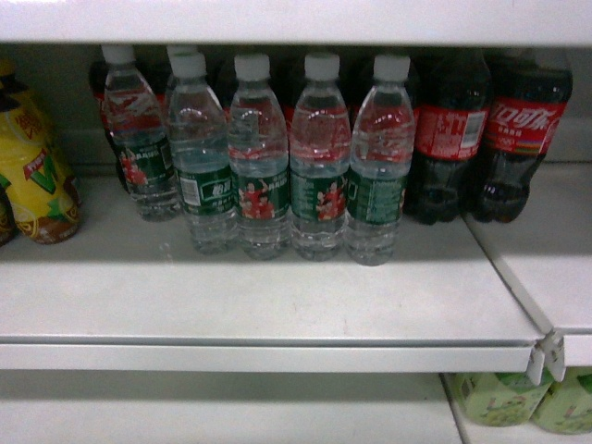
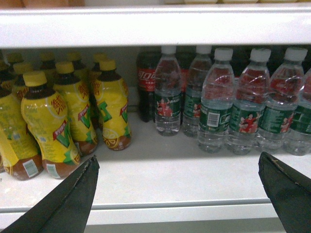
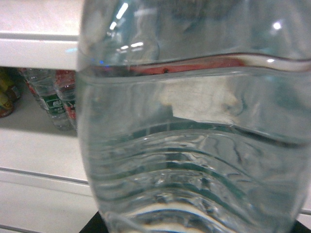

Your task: Move water from second to third shelf

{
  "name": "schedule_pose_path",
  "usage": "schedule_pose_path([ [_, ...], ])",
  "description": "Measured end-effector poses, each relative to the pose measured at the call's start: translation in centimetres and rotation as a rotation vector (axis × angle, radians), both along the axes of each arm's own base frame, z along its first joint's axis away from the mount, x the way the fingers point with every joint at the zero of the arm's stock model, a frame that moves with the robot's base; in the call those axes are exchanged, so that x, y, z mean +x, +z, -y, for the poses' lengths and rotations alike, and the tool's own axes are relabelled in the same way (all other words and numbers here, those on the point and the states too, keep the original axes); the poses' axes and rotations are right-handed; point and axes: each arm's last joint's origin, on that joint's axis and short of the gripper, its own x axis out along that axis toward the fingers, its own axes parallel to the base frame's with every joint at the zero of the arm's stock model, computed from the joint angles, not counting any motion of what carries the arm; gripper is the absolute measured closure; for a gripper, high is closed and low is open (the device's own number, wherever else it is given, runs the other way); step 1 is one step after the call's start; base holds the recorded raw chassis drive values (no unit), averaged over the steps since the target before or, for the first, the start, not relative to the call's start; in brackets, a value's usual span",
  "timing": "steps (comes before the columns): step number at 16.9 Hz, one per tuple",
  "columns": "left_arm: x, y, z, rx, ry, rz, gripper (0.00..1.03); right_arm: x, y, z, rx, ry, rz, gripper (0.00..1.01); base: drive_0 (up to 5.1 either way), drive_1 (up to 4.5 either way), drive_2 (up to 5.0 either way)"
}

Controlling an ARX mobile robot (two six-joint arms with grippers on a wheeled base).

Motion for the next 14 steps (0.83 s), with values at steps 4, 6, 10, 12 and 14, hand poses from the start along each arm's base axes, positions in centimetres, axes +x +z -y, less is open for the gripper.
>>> schedule_pose_path([
  [4,0.0,-0.01,0.01,0.0,-0.002,-0.001,0.05,-0.01,0.0,0.0,0.0,0.001,0.0,0.61,0.0,0.0,0.0],
  [6,0.0,0.0,0.01,0.0,-0.003,0.0,0.05,0.0,0.02,0.0,0.0,0.001,0.002,0.61,0.0,0.0,0.0],
  [10,0.0,0.03,0.01,0.0,-0.002,0.003,0.05,0.01,0.16,0.0,0.001,0.001,0.009,0.61,0.0,0.0,0.0],
  [12,0.0,0.01,0.01,0.0,-0.003,0.002,0.05,0.01,0.1,0.0,0.0,0.001,0.005,0.61,0.0,0.0,0.0],
  [14,0.0,0.01,0.01,0.0,-0.002,0.002,0.05,0.0,0.11,0.0,0.0,0.001,0.006,0.61,0.0,0.0,0.0],
])
